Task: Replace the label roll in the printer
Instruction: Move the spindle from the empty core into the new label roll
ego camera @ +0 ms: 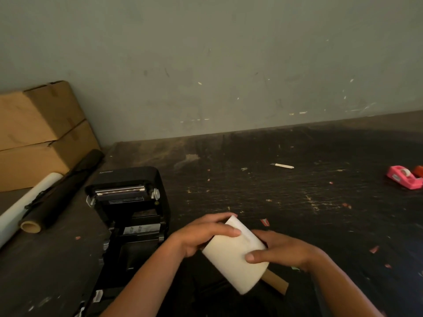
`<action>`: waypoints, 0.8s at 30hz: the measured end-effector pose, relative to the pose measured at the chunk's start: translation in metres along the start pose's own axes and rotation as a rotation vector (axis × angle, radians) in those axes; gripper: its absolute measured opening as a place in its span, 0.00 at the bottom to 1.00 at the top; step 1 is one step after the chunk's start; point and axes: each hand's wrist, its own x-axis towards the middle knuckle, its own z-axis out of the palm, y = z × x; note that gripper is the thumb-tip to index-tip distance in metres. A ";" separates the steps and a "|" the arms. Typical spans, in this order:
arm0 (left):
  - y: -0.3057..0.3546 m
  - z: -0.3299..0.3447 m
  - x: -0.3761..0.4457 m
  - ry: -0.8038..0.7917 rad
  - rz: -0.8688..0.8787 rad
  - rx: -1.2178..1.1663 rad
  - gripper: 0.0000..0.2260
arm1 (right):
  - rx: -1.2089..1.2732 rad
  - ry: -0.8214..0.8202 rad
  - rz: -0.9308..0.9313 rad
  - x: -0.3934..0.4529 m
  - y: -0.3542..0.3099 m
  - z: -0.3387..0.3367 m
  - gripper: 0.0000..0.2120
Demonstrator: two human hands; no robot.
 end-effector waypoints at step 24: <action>-0.020 0.044 -0.011 0.357 -0.186 -0.859 0.38 | 1.080 0.624 -0.228 0.044 0.014 0.072 0.41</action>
